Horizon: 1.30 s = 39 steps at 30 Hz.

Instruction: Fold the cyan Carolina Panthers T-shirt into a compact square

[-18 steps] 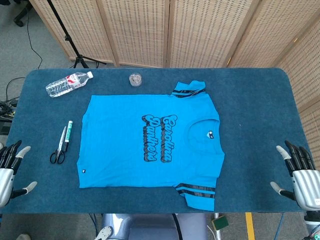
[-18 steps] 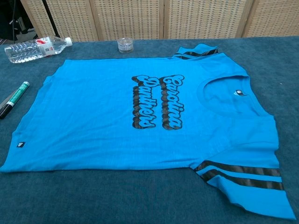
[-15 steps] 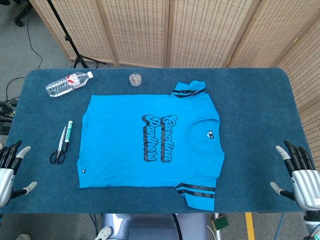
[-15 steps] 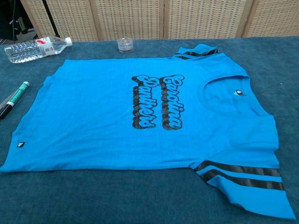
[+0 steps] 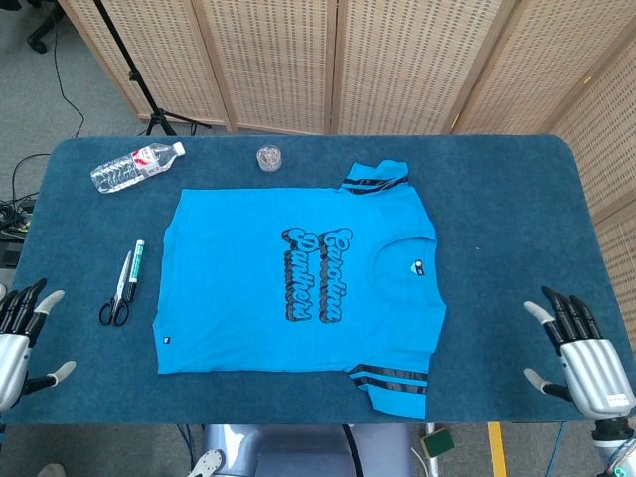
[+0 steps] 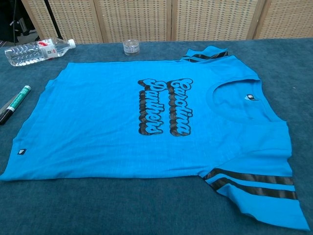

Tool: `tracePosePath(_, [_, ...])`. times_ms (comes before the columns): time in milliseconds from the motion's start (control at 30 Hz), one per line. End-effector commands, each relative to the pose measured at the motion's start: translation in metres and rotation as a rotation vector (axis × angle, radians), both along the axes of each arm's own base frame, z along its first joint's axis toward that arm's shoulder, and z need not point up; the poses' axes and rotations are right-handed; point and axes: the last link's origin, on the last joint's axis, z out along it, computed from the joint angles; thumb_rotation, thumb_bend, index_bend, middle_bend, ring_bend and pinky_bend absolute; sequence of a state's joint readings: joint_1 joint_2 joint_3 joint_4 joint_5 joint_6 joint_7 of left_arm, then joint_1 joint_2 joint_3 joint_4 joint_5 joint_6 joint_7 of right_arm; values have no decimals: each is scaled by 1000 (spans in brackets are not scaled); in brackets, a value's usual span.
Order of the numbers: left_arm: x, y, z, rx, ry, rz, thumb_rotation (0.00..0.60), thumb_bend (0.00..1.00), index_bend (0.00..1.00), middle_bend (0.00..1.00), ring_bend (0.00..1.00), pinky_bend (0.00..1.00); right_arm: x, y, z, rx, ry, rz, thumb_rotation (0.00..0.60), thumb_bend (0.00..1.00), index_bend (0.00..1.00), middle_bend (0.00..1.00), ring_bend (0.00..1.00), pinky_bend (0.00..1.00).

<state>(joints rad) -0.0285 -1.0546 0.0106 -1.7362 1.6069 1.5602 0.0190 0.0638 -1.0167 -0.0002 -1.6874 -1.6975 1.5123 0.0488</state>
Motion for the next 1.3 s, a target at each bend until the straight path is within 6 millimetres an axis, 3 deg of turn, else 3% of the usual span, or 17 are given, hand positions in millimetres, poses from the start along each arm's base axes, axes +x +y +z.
tracePosePath(33, [0,0,1,0,-1,-3,600,84,0,0,0,0,4,3,-18,111,33,69,600,0,218,0,0,0])
tracePosePath(233, [0,-1,2,4,-3,-3,600,84,0,0,0,0,8,9,-62,256,103,194,600,0,282,0,0,0])
tracePosePath(500, [-1,-1,4,11,-13,1,600,86,0,0,0,0,9,11,-99,300,172,279,600,0,312,0,0,0])
tracePosePath(1000, [-3,2,6,13,-17,20,600,89,0,0,0,0,15,24,-142,410,228,376,600,0,326,0,0,0])
tracePosePath(1300, [-3,3,5,13,-14,23,600,91,0,0,0,0,22,23,-152,428,241,391,600,0,326,0,0,0])
